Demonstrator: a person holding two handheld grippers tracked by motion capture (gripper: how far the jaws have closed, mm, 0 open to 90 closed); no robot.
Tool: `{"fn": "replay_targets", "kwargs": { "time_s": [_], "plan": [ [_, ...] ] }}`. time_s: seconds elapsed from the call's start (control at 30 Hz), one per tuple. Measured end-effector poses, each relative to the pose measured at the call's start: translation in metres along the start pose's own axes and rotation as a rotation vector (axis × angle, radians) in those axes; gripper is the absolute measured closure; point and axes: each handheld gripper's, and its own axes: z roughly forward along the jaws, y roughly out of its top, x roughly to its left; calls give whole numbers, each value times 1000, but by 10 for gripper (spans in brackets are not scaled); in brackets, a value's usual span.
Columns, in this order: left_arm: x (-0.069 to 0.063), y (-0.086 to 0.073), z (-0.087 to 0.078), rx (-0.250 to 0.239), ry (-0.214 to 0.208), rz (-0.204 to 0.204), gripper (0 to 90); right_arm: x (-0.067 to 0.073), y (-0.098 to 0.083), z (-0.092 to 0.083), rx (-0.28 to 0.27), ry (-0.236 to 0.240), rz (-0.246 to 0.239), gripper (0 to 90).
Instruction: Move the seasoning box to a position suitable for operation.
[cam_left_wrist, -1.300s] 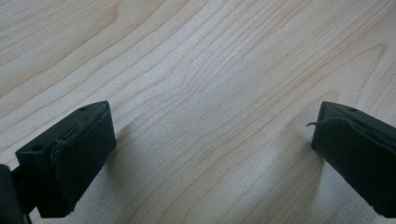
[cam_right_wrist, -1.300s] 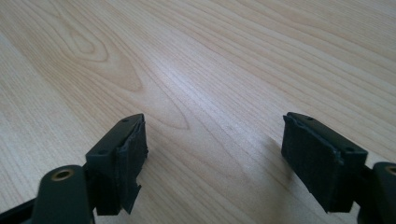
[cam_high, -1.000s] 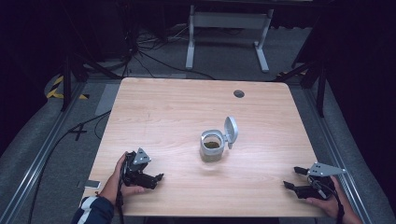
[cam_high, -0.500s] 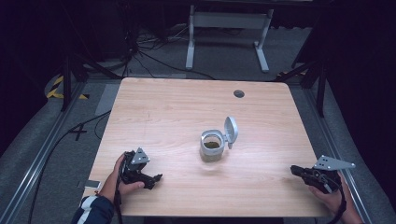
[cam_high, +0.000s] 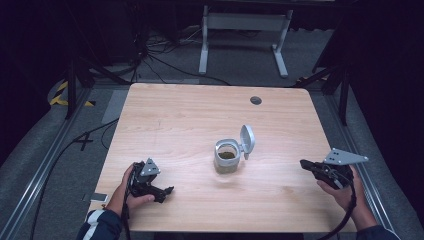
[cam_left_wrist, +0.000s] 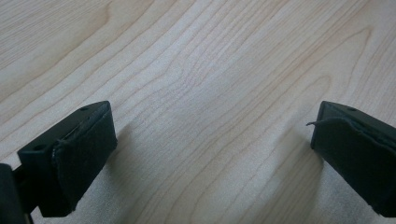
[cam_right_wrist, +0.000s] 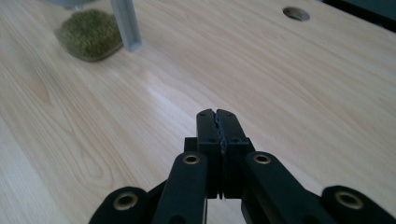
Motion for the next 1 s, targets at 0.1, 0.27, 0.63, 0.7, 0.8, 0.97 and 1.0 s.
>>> {"fn": "replay_targets", "kwargs": {
  "time_s": [0.1, 0.27, 0.63, 0.7, 0.8, 0.97, 1.0],
  "plan": [
    [0, 0, 0, 0, -1, 1, 5, 7, 17, 7, -15, 12, -26, 892],
    [0, 0, 0, 1, -2, 3, 4, 21, 48, 19, -64, 48, -64, 893],
    [0, 0, 0, 2, -7, -1, 4, 44, 84, 52, -85, 101, -133, 894],
    [0, 0, 0, 3, -5, 3, 4, 47, 89, 56, -100, 107, -131, 894],
    [0, 0, 0, 1, -5, 2, 4, 50, 95, 59, -105, 119, -136, 893],
    [1, 0, 0, 1, -3, 7, 4, 55, 101, 64, -117, 124, -138, 894],
    [0, 0, 0, 1, -5, 1, 3, 56, 101, 65, -121, 131, -138, 894]
  ]
}}
